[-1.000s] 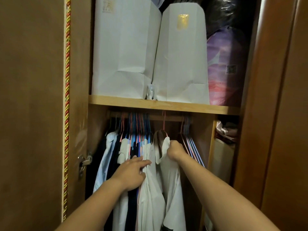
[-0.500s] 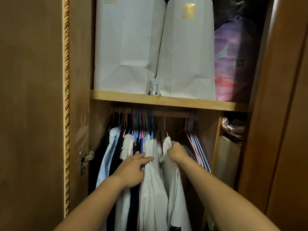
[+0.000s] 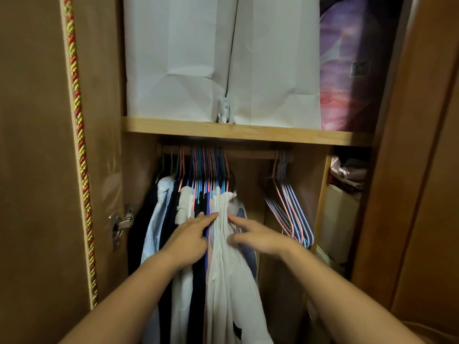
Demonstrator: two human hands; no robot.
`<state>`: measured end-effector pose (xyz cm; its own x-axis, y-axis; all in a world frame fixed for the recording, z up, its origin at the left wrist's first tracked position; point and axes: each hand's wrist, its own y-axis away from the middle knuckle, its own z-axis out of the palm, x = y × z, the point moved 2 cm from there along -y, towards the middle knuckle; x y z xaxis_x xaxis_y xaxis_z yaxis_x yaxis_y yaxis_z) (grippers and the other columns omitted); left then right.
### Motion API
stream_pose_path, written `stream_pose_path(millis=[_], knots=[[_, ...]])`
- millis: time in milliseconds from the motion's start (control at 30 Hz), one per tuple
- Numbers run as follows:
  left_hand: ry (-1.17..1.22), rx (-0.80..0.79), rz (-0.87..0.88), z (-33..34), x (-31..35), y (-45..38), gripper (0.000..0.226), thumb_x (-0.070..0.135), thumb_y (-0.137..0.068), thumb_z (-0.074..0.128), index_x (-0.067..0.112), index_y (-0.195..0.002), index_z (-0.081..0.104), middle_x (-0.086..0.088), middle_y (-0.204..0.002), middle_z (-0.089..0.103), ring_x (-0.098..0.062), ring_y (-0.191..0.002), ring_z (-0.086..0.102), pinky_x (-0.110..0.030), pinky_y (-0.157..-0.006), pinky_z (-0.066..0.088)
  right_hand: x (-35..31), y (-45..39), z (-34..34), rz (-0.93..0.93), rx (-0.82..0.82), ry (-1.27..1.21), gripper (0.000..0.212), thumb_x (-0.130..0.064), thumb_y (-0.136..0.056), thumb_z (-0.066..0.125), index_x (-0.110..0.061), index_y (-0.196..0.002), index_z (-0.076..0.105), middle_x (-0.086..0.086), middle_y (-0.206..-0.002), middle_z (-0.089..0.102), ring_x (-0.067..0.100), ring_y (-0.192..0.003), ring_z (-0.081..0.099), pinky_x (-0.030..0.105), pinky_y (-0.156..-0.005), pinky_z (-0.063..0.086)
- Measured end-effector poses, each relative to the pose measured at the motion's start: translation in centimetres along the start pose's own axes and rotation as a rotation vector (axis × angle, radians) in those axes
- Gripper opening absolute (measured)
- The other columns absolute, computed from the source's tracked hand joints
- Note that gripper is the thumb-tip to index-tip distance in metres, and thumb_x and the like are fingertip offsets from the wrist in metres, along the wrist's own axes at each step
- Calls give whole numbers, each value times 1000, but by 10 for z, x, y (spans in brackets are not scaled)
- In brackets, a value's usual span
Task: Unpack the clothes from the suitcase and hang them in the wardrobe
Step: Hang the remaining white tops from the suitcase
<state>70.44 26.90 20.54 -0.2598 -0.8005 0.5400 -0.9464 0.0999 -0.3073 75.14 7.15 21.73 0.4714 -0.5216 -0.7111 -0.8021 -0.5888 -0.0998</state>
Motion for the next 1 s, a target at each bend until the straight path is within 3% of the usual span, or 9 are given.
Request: stream_pose_path(millis=[33, 100, 167, 300, 600, 767, 833, 900, 1000], knots=[[4, 10, 15, 0, 3, 2, 78, 4, -91, 42, 46, -155, 28, 2, -167, 20, -18, -154, 15, -36, -125, 18, 9, 7, -11, 12, 101, 121, 65, -25, -94, 59, -33, -154, 35, -13, -152, 39, 8, -139, 35, 28, -112, 31], [11, 37, 49, 1, 10, 6, 76, 1, -92, 42, 40, -156, 28, 5, -165, 22, -13, -154, 13, -30, -124, 14, 26, 18, -32, 6, 559, 648, 44, -24, -92, 62, -23, -136, 58, -1, -134, 54, 20, -124, 46, 34, -102, 42], [4, 50, 71, 2, 17, 9, 74, 1, -94, 43, 35, -158, 27, 6, -165, 23, -12, -154, 12, -27, -122, 9, 36, 27, -45, 161, 770, 1092, 32, -18, -84, 70, -17, -116, 62, 7, -114, 56, 27, -105, 51, 38, -84, 45], [-27, 44, 71, 2, 22, 11, 73, 5, -95, 46, 33, -159, 23, 6, -166, 21, -14, -155, 8, -30, -123, 6, 35, 34, -64, 354, 594, 1259, 44, -7, -88, 62, -11, -129, 47, 11, -122, 55, 29, -109, 58, 37, -85, 48], [-24, 11, 27, 3, 26, 14, 74, 5, -95, 45, 32, -159, 21, 5, -166, 19, -17, -155, 5, -31, -123, 3, 14, 25, -65, 340, 733, 903, 29, 0, -96, 52, -6, -124, 50, 14, -105, 69, 35, -94, 69, 42, -77, 55], [1, 68, 11, 9, 21, 9, 72, 5, -91, 45, 32, -156, 30, 0, -163, 29, -18, -154, 12, -35, -126, 9, 5, 40, -36, 251, 788, 825, 23, -4, -99, 49, -11, -120, 48, 11, -99, 70, 32, -87, 71, 42, -75, 58], [-9, 172, -8, 14, 24, 9, 68, 6, -89, 48, 28, -153, 39, -4, -158, 39, -24, -150, 26, -37, -124, 19, 11, 61, -20, 222, 858, 775, 21, -12, -100, 50, -16, -121, 48, 7, -92, 70, 28, -79, 71, 42, -70, 60], [-88, 395, 28, 26, 36, 17, 61, 4, -83, 55, 18, -142, 52, -10, -143, 52, -34, -133, 46, -43, -112, 33, 26, 98, 2, 182, 896, 740, 22, -18, -101, 48, -17, -124, 49, 5, -86, 69, 26, -72, 69, 42, -64, 58], [-5, 557, 225, 71, 70, 44, 55, 1, -75, 59, 14, -129, 59, -11, -126, 53, -33, -120, 49, -43, -106, 37, 64, 190, 49, 163, 987, 506, 19, -19, -102, 48, -17, -118, 58, 5, -87, 69, 28, -77, 66, 39, -65, 51]])
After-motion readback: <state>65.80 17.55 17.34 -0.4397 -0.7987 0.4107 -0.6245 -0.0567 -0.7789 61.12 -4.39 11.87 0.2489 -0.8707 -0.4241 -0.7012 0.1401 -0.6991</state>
